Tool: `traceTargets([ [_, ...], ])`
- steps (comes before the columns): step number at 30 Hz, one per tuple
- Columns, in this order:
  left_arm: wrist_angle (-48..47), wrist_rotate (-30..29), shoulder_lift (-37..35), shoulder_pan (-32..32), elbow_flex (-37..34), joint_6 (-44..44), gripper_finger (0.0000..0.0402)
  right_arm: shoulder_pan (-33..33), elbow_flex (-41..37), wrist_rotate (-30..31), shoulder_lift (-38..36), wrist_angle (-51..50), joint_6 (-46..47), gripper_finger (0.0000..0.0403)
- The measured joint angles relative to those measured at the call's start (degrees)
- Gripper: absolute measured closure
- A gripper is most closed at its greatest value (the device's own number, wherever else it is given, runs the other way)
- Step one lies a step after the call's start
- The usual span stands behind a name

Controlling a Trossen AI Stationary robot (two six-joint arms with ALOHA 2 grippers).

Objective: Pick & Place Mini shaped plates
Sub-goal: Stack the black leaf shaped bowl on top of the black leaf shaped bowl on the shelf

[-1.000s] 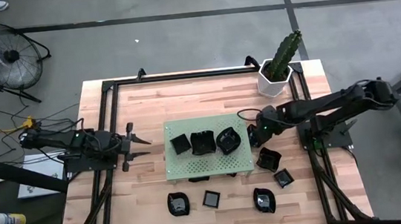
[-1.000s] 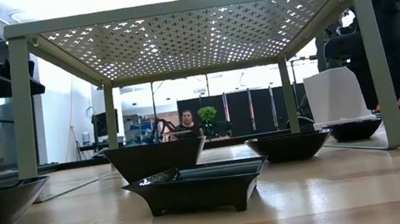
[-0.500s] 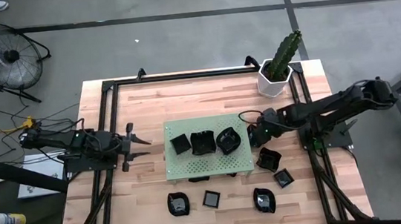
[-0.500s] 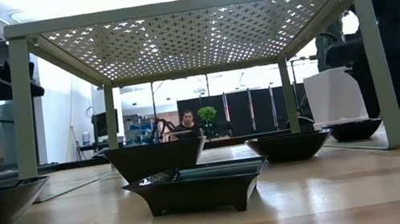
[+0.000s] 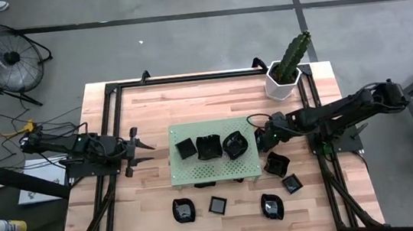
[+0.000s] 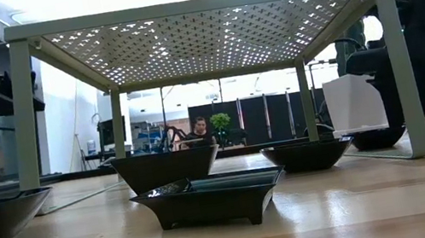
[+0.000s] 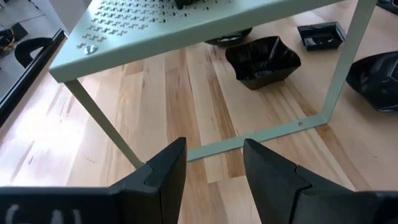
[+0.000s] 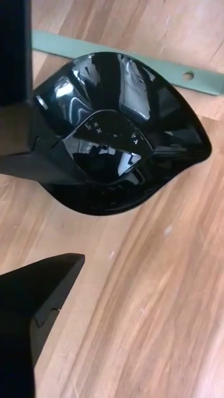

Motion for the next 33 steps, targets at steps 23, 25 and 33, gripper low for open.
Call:
traceTargets([
  [23, -0.8, -0.6, 0.0, 0.0, 0.0, 0.0, 0.0246, -0.2, 0.0, -0.5, -0.1, 0.0, -1.6, 0.0392],
  [25, -0.8, -1.3, 0.0, 0.0, 0.0, 0.0, 0.0246, -0.2, 0.0, -0.5, -0.2, 0.0, -1.8, 0.0398],
  [33, -0.8, -1.7, 0.0, 0.0, 0.0, 0.0, 0.0246, -1.6, 0.0, -1.2, -2.4, -0.7, -3.6, 0.04],
])
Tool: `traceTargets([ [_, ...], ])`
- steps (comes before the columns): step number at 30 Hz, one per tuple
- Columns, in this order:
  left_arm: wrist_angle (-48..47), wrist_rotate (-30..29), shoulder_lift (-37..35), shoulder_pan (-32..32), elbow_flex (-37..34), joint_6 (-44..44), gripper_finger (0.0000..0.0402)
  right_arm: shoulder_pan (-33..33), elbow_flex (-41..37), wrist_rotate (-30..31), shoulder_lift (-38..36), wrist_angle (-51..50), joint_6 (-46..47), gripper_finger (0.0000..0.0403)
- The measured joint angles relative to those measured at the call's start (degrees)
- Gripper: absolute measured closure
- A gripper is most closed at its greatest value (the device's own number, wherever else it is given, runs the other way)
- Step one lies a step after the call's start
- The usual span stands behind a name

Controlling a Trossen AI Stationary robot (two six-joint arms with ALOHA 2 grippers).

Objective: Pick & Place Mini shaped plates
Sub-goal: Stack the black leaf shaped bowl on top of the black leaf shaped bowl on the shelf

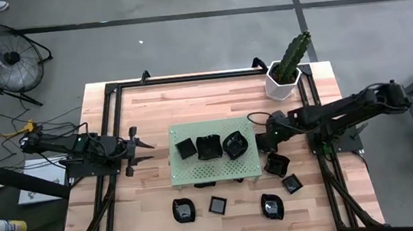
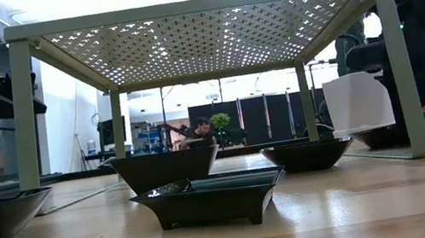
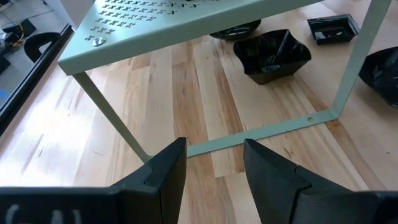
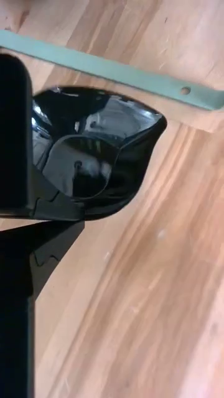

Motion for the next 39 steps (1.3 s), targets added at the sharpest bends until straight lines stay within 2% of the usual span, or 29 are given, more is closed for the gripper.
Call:
traceTargets([
  [16, 0.0, -0.1, 0.0, 0.0, 0.0, 0.9, 0.0246, -0.9, 0.0, -0.7, -14.6, -10.6, -1.5, 0.0402],
  [28, 0.4, -2.3, 0.0, 0.0, 0.0, 0.9, 0.0246, -0.8, 0.0, -0.7, -22.8, -12.5, -2.6, 0.0403],
  [39, 0.5, -3.2, 0.0, 0.0, 0.0, 0.8, 0.0246, -0.8, 0.0, -0.9, -31.0, -16.2, 0.8, 0.0403],
])
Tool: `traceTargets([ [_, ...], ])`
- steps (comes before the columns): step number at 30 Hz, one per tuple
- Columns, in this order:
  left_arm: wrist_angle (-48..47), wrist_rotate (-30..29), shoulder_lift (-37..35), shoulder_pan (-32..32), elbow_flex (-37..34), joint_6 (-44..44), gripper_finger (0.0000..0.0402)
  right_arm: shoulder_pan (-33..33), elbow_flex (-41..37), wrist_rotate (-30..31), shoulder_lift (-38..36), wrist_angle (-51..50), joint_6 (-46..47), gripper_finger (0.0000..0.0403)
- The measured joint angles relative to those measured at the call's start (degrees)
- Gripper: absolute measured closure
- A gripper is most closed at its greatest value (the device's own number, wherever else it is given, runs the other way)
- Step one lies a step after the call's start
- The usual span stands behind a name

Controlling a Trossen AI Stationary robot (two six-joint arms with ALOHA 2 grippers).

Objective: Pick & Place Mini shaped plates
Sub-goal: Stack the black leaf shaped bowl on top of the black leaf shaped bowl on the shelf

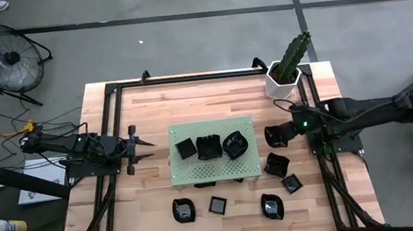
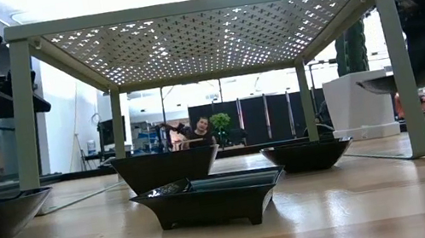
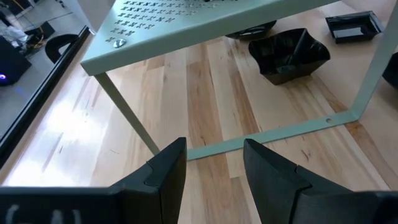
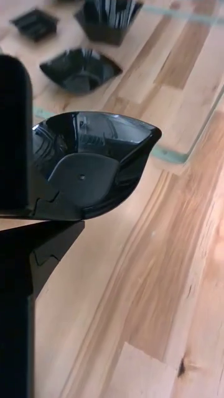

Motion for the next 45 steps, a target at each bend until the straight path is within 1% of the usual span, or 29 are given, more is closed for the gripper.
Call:
traceTargets([
  [5, 0.0, -0.7, 0.0, 0.0, 0.0, -0.1, 0.0246, 0.0, 1.7, 1.1, -3.1, 0.2, 0.4, 0.0403],
  [9, 0.0, -1.3, 0.0, 0.0, 0.0, -0.1, 0.0246, 1.6, 4.4, 4.1, -3.2, 1.1, -0.4, 0.0403],
  [14, 0.0, -1.4, 0.0, 0.0, 0.0, -0.8, 0.0246, 6.8, 5.5, 10.5, -3.0, 8.1, 1.5, 0.0403],
  [17, 0.0, -1.5, 0.0, 0.0, 0.0, -1.2, 0.0246, 10.4, 5.5, 15.6, -3.0, 12.2, 4.5, 0.0403],
  [21, 0.0, -1.5, 0.0, 0.0, 0.0, -1.2, 0.0246, 14.8, 5.5, 22.7, -2.2, 14.7, 8.6, 0.0403],
  [24, 0.0, -1.5, 0.0, 0.0, 0.0, -1.2, 0.0246, 17.6, 5.5, 25.7, -0.2, 17.4, 10.9, 0.0403],
  [27, -0.1, -1.5, 0.0, 0.0, 0.0, -1.3, 0.0246, 19.7, 5.5, 26.1, 2.8, 21.5, 11.1, 0.0403],
  [31, -0.1, -2.4, 0.0, 0.0, 0.0, -1.4, 0.0246, 22.2, 5.6, 30.1, 8.3, 30.1, 10.9, 0.0403],
  [36, -0.1, -2.6, 0.0, 0.0, 0.0, -1.5, 0.0246, 23.9, 5.6, 33.4, 14.4, 38.9, 11.7, 0.0403],
  [42, -0.1, -2.6, 0.0, 0.0, 0.0, -1.6, 0.0246, 24.9, 5.6, 34.7, 19.5, 47.6, 14.3, 0.0403],
  [45, -0.1, -2.7, 0.0, 0.0, 0.0, -3.9, 0.0246, 25.5, 5.6, 35.4, 21.5, 51.2, 15.3, 0.0403],
])
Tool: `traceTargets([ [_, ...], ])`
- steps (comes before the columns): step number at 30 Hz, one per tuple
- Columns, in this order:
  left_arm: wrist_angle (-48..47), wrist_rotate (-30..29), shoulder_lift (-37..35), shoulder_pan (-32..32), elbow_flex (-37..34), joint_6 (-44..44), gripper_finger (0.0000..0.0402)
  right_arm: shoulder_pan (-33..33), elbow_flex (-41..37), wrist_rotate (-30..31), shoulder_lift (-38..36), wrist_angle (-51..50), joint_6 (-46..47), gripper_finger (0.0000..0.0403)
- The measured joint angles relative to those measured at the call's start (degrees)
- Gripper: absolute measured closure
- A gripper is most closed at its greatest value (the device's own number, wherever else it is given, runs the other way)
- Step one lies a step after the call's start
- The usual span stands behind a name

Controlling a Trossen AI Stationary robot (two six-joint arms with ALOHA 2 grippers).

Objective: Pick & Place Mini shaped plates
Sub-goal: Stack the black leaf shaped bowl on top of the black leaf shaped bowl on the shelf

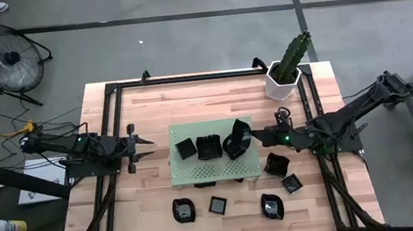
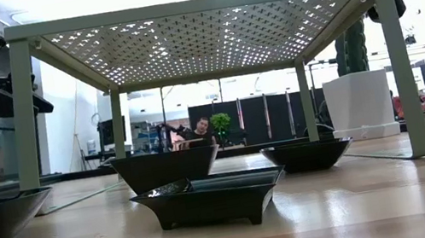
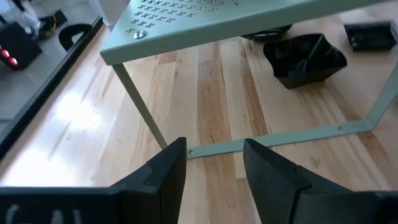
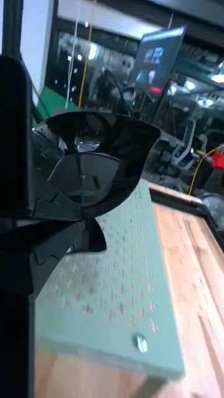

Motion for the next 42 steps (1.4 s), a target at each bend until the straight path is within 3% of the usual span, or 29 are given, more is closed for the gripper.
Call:
traceTargets([
  [6, 0.0, -1.3, 0.0, 0.0, 0.0, -5.1, 0.0246, 1.2, 0.0, 0.6, 3.1, 1.8, 6.9, 0.0403],
  [12, -1.5, -6.5, 0.0, 0.0, 0.0, -5.1, 0.0246, 1.8, 2.3, 0.4, 7.2, 1.8, 12.5, 0.0403],
  [16, -4.0, -8.0, 0.0, 0.0, 0.2, -5.5, 0.0246, 1.0, 8.0, -2.3, 9.4, -5.9, 16.0, 0.0403],
  [23, -6.4, -7.6, 0.4, 0.0, 0.4, -6.7, 0.0246, -0.1, 24.3, -5.9, 14.0, -33.1, 21.2, 0.0403],
  [29, -6.5, -7.3, 0.4, 0.0, 0.3, -7.3, 0.0246, -0.5, 35.1, -9.5, 20.1, -48.0, 24.3, 0.0403],
  [34, -6.6, -6.6, 0.5, 0.0, 0.2, -7.6, 0.0246, -0.6, 36.9, -14.3, 23.7, -54.2, 28.0, 0.0403],
  [42, -7.0, -5.4, 0.5, 0.0, 0.1, -7.6, 0.0246, -1.6, 37.1, -11.5, 22.2, -52.5, 26.4, 0.0403],
])
